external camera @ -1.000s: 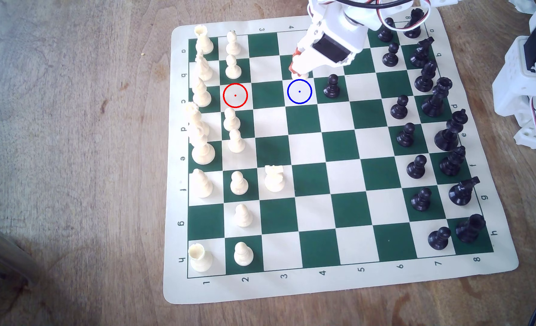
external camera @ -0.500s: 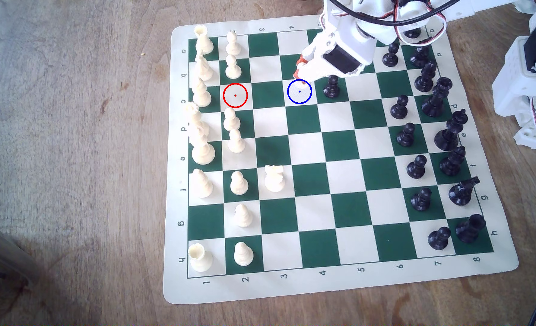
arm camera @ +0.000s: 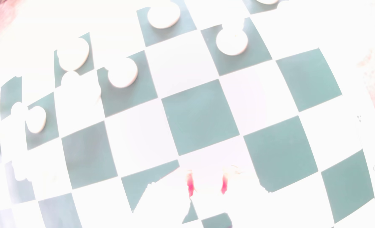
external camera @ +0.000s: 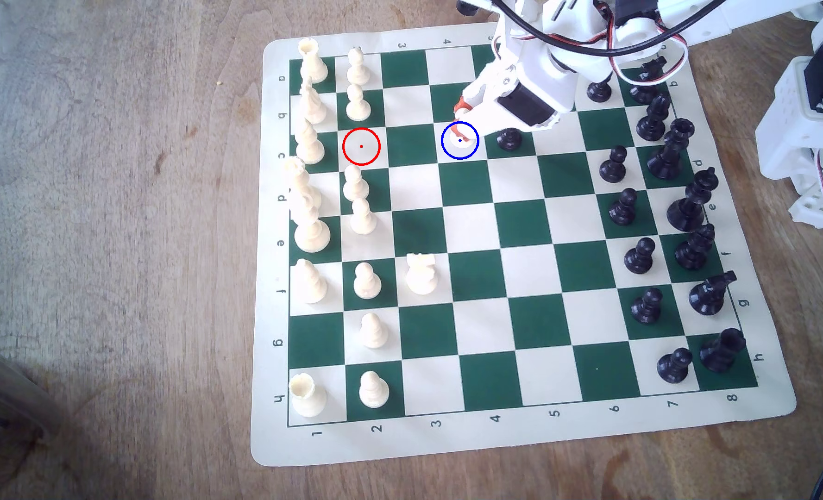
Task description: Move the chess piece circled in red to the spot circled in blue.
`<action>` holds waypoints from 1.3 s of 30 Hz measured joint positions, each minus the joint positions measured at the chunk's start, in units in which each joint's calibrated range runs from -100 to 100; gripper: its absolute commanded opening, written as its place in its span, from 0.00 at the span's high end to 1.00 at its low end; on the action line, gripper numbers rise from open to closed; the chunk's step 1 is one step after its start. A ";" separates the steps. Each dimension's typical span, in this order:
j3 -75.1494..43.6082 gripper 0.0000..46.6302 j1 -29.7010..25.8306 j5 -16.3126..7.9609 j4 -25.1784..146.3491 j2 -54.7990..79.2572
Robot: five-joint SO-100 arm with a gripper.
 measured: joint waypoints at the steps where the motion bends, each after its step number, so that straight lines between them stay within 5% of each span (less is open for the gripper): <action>1: 0.00 0.96 0.00 0.00 -0.16 0.25; 33: 0.72 0.96 0.44 1.56 -4.14 4.19; 36: 0.72 0.94 0.44 1.56 -4.14 4.19; 39: 0.72 0.81 0.44 1.86 -4.14 4.19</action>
